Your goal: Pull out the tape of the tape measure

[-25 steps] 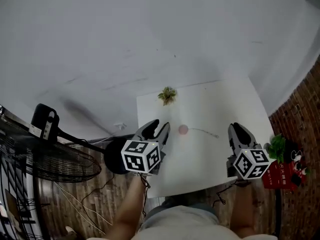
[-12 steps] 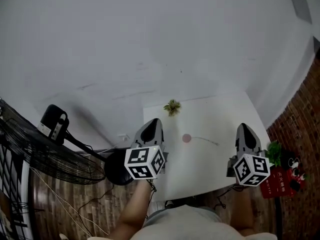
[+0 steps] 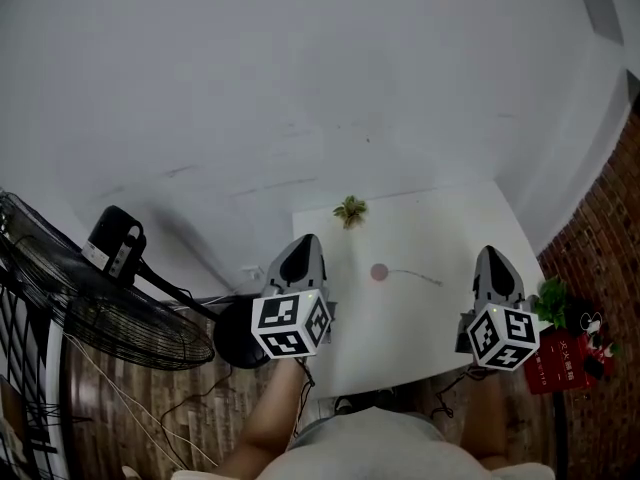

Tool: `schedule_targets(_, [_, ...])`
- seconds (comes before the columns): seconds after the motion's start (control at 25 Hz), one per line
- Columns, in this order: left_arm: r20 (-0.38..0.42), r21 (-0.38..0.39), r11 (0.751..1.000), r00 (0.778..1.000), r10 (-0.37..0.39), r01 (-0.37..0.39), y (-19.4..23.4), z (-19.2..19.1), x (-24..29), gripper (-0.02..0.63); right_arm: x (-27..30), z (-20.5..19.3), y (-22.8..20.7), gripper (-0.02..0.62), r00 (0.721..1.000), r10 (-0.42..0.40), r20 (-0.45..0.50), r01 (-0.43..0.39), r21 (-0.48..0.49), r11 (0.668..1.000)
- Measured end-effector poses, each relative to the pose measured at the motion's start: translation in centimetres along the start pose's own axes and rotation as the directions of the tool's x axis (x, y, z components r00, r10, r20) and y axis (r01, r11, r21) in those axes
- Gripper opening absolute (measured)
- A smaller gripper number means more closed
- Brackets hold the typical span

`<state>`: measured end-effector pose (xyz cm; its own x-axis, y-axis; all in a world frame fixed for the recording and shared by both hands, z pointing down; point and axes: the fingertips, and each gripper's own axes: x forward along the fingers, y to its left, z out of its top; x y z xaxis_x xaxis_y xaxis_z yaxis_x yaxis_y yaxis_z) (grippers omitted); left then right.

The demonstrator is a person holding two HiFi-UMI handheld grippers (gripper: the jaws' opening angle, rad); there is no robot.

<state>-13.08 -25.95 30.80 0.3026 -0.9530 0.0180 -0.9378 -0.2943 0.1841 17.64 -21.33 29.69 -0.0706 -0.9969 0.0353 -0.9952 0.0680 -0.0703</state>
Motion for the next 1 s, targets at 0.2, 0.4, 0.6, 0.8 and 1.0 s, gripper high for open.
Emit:
schedule_targets(0.2, [-0.004,-0.011,1.000,1.000,0.020,-0.020,1.0,0.1,-0.1,0.012,0.1,-0.2,0.1,0.002,1.000,-0.011,-0.019,0.010,-0.014,1.000])
schedule_targets(0.4, [-0.001,-0.023,0.999,0.999,0.034,-0.034,1.6,0.2,0.1,0.012,0.4,0.0,0.3,0.002,1.000,-0.009,-0.022,0.008,-0.034,0.999])
schedule_targets(0.6, [-0.008,-0.032,0.999,0.999,0.035,-0.035,1.5,-0.1,0.7,0.012,0.7,0.2,0.0,0.002,1.000,-0.009,-0.024,0.008,-0.039,0.999])
schedule_targets(0.8, [-0.014,-0.039,0.999,0.999,0.031,-0.032,1.3,-0.5,1.3,0.012,0.8,0.1,-0.5,0.002,1.000,-0.011,-0.027,0.009,-0.044,0.999])
schedule_targets(1.0, [-0.017,-0.044,0.999,0.999,0.027,-0.028,0.8,-0.7,1.6,0.012,0.7,-0.2,-1.1,0.002,0.999,-0.018,-0.035,0.017,-0.050,0.999])
